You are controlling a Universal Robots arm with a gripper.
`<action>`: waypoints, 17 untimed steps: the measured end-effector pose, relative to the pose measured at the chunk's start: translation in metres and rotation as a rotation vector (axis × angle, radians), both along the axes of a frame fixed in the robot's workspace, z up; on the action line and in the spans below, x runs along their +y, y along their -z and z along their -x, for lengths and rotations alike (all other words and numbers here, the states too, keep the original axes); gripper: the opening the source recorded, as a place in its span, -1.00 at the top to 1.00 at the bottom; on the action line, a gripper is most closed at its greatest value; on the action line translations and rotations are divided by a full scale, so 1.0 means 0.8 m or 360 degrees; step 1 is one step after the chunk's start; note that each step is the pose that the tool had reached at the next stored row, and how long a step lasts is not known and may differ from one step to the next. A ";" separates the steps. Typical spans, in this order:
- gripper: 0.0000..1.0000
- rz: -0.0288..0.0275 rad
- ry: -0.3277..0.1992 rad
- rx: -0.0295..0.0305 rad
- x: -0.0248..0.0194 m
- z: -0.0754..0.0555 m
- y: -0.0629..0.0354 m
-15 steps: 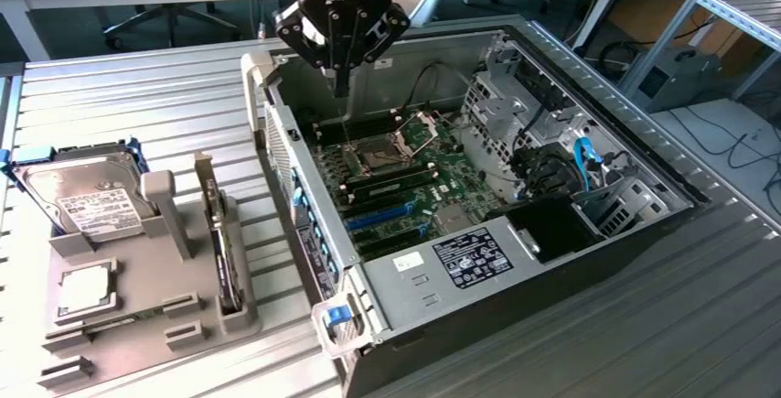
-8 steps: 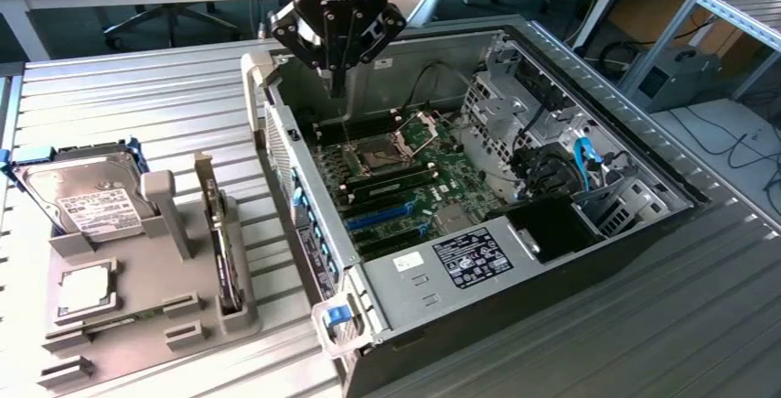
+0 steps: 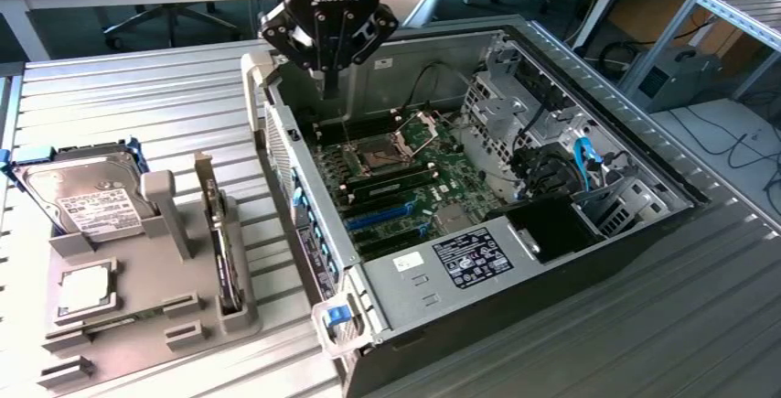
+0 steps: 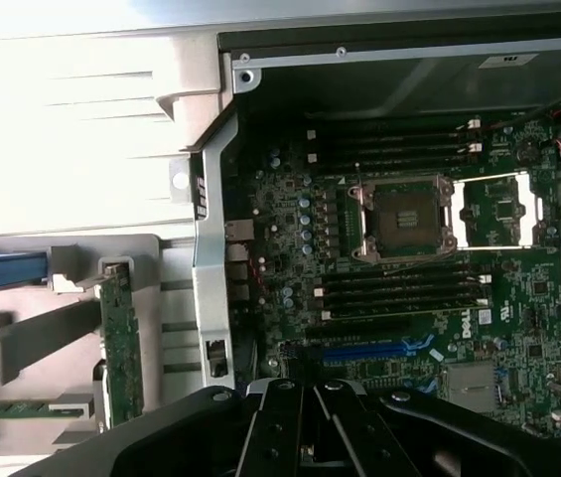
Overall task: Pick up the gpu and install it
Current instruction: 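Reach for the gpu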
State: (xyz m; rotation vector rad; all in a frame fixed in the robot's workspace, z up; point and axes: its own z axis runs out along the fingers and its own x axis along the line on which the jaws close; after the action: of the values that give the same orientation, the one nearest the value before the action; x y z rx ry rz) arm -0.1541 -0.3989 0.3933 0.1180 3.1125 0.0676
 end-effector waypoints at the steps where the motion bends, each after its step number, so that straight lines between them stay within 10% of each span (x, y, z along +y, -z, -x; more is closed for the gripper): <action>1: 0.79 -0.00001 0.0000 0.00000 0.0000 0.001 0.000; 17: 0.79 0.00000 0.0000 0.00000 0.0000 0.016 0.000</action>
State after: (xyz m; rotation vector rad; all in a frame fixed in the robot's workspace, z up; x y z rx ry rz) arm -0.1668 -0.3989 0.3933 0.1181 3.1125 0.0676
